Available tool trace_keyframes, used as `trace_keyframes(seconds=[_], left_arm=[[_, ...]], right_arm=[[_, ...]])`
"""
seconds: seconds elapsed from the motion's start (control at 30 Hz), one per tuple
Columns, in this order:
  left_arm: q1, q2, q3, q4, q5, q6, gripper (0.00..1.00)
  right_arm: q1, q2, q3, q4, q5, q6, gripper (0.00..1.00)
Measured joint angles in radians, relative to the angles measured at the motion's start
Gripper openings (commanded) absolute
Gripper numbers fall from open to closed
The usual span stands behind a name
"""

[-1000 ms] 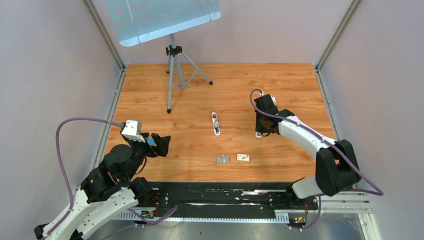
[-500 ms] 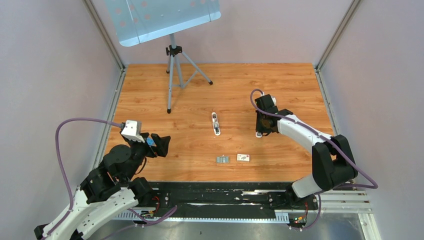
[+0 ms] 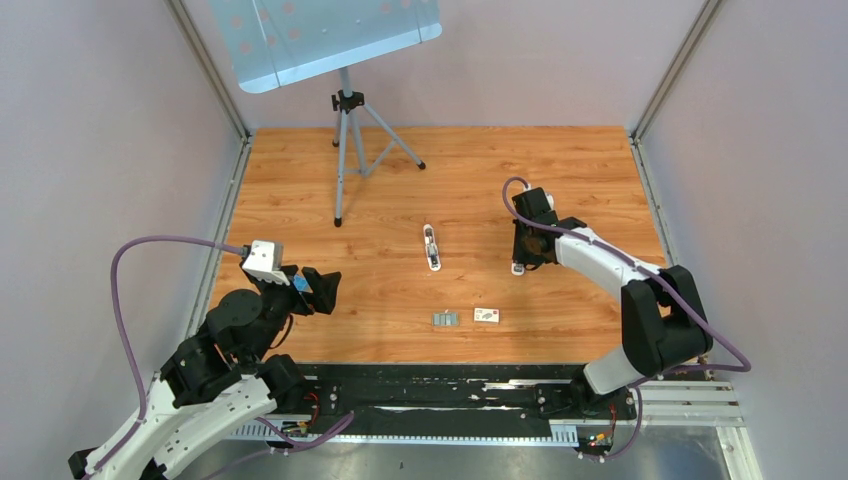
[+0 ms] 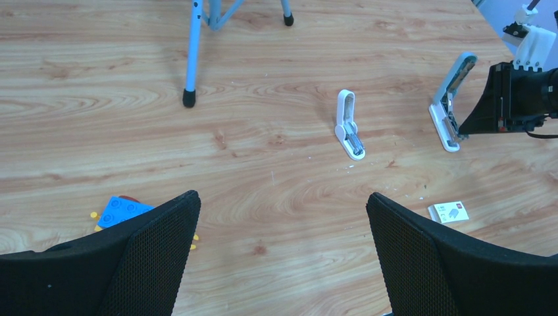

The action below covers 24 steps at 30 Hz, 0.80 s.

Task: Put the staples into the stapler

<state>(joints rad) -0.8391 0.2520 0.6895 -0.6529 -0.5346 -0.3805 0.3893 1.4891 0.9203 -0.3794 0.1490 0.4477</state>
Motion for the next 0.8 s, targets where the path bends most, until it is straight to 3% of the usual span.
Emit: trace_keyframes(seconds=[0.8], left_arm=[[0.000,0.000,0.000,0.000,0.000,0.003,1.00]], right_arm=[[-0.026,0.034,0.005,0.022,-0.027,-0.003,0.20]])
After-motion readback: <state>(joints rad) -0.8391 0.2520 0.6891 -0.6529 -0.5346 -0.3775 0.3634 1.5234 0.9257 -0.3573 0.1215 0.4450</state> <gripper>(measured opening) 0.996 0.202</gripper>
